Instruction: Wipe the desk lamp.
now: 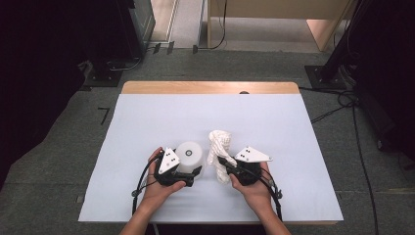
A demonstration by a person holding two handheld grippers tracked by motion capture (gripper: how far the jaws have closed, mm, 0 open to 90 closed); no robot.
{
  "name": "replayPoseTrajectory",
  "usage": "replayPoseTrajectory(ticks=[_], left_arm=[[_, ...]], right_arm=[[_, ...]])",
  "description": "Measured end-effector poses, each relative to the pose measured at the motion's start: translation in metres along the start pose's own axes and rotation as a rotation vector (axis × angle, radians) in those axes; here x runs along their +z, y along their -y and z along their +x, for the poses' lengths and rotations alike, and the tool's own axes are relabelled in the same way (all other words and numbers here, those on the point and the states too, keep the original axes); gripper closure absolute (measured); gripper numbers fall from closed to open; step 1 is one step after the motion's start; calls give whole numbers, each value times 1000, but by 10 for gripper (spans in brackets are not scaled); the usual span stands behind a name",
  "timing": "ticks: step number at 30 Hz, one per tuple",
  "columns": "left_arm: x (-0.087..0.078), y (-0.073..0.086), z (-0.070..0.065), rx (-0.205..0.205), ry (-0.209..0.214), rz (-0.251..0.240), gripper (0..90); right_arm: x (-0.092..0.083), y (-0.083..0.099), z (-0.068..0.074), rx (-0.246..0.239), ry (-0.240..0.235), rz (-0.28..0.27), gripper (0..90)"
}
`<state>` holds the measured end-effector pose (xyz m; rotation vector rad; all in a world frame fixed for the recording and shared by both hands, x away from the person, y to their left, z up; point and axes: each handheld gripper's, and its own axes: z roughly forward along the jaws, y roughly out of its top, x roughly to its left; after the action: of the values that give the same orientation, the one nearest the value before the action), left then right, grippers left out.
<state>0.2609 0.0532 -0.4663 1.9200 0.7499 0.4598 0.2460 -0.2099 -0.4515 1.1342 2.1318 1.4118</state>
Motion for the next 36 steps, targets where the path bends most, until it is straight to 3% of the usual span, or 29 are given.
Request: replayPoseTrajectory(ticks=[4,8,12,14,16,19,22,24,26,27,29,32,36], left_arm=[[-4,-2,-3,-18,-25,-9,59],[-3,-2,-11,-63,-73,-25,59],[2,-4,-25,-121,-196,-32,60],[6,-4,-30,-127,-240,-15,62],[8,-3,-30,-130,-250,-9,74],[6,-3,-28,-112,-228,-8,84],[3,-3,-19,-116,-166,-6,85],[-1,-5,-13,-132,-73,-27,85],[-5,-9,-7,-166,76,-55,85],[-6,-11,-5,-175,113,-73,85],[-7,-12,-5,-179,96,-78,85],[-4,-7,1,-187,99,-56,85],[0,-3,6,-199,92,-24,85]], right_arm=[[2,0,-4,-7,34,-5,799],[3,1,-9,-32,64,-18,786],[2,2,-14,-35,102,-25,752],[1,2,-15,-30,104,-27,761],[1,3,-14,-32,105,-26,775],[1,3,-14,-24,75,-13,787],[2,3,-11,-28,51,-11,787],[2,2,-9,-41,48,-17,787],[2,2,-7,-56,62,-20,785],[3,2,-5,-70,78,-21,783],[5,3,-2,-94,98,-1,781],[11,6,4,-128,91,34,780],[16,7,19,-169,-12,58,781]])
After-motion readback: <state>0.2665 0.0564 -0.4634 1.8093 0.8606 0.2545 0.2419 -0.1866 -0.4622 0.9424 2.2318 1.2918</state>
